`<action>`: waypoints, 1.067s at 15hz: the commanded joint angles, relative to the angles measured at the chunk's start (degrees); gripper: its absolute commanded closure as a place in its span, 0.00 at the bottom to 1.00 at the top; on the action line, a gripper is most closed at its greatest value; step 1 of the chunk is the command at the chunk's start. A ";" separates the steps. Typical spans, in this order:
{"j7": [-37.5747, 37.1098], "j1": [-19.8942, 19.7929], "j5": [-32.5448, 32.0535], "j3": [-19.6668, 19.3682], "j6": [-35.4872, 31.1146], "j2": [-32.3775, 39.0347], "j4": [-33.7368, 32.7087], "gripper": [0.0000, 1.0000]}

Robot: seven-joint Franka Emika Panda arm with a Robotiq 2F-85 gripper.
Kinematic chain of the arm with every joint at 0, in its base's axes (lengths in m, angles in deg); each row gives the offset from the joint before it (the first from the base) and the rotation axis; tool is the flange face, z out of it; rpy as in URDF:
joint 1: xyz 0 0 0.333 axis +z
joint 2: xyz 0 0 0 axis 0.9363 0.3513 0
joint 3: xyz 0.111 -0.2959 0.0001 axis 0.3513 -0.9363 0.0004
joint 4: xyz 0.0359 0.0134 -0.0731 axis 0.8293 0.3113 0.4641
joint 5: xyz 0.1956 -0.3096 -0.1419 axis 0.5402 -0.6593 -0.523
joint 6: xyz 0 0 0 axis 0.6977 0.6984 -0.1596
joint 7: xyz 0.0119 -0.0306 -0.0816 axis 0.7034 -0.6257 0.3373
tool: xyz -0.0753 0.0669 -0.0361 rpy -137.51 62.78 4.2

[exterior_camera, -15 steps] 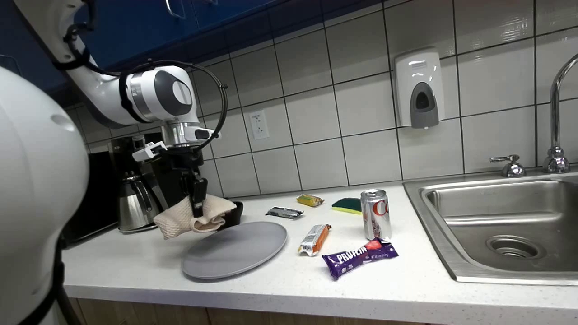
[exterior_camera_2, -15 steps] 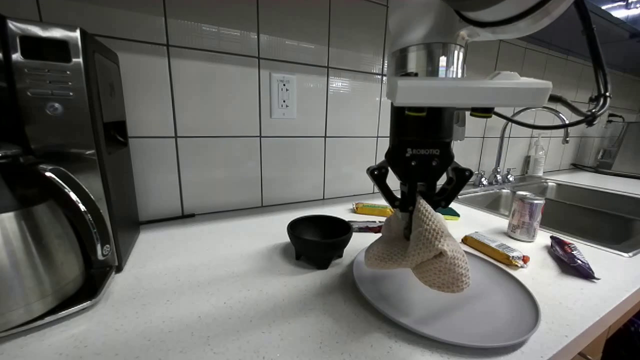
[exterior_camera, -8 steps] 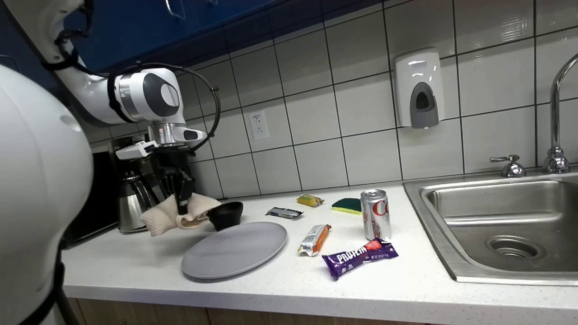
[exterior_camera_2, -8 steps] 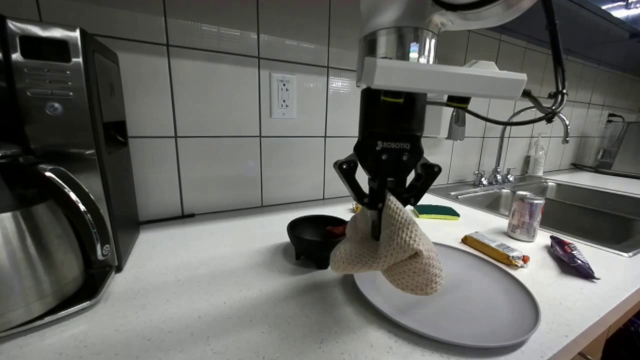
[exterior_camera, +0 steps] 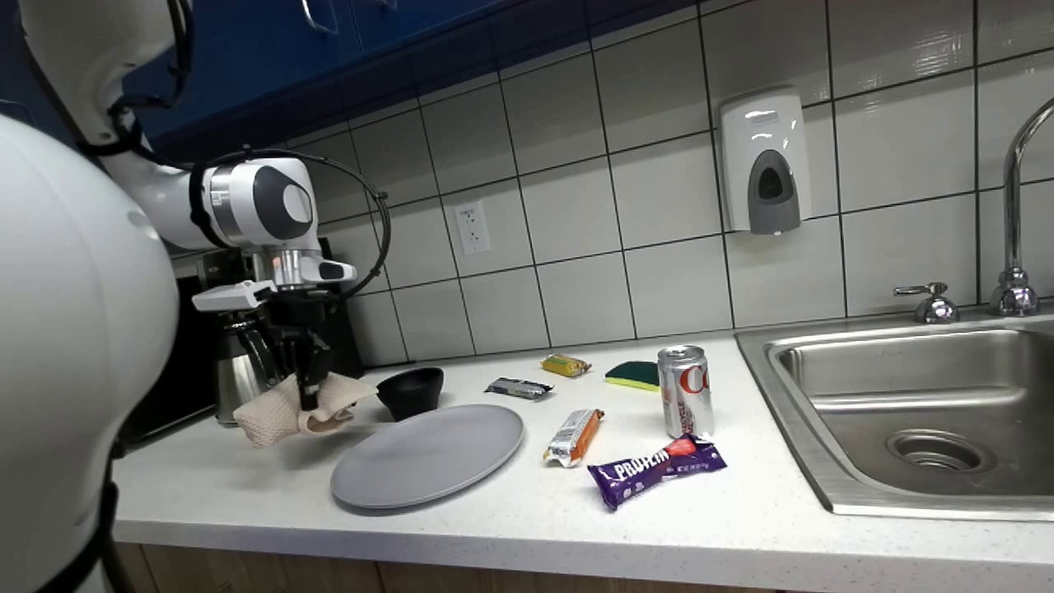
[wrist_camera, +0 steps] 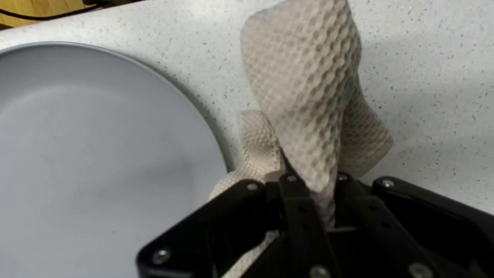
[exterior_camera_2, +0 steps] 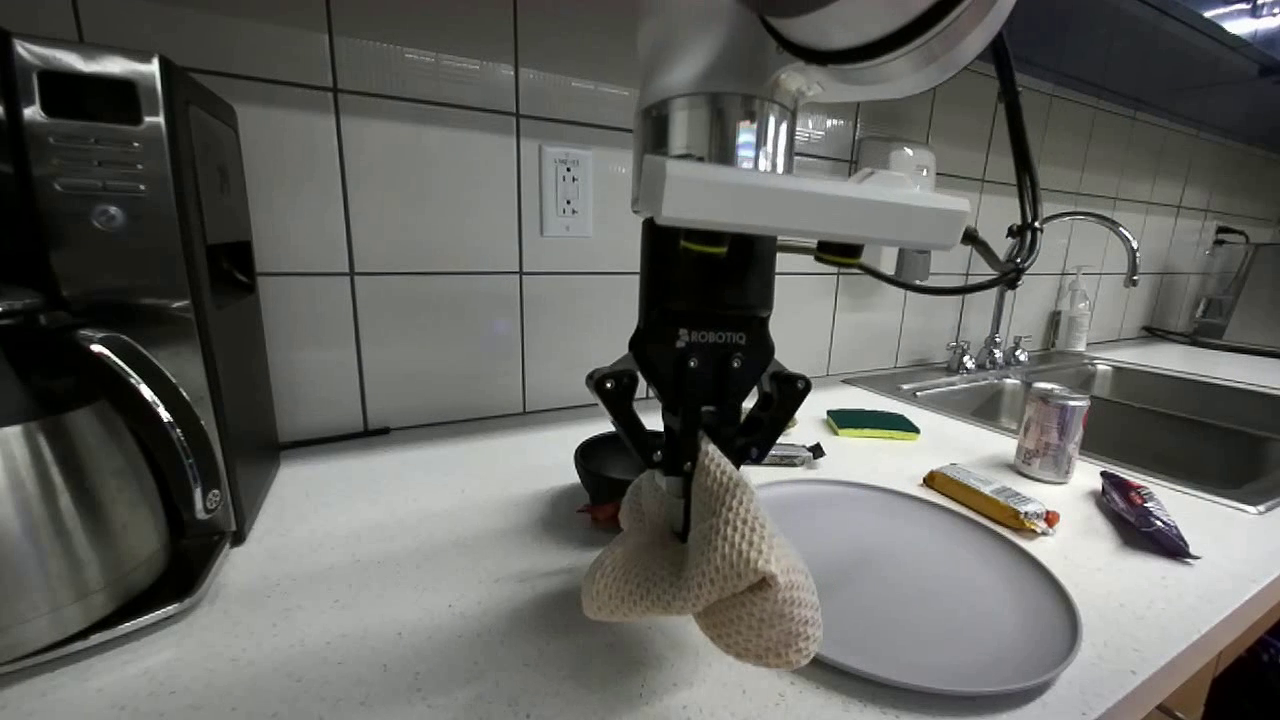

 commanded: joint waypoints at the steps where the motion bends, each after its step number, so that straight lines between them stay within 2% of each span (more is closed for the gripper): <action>1: 0.13 0.88 -2.37 0.04 -1.64 4.20 -3.02 0.97; 8: 1.22 2.19 -2.35 -0.30 -3.17 8.45 -4.66 0.97; 9: 1.53 2.20 -1.99 -0.25 -2.91 8.68 -4.85 0.64; 11: 1.79 2.24 -1.58 -0.25 -2.68 9.07 -5.12 0.57; 16: 2.62 1.98 -0.92 -0.22 -1.66 8.40 -5.25 0.18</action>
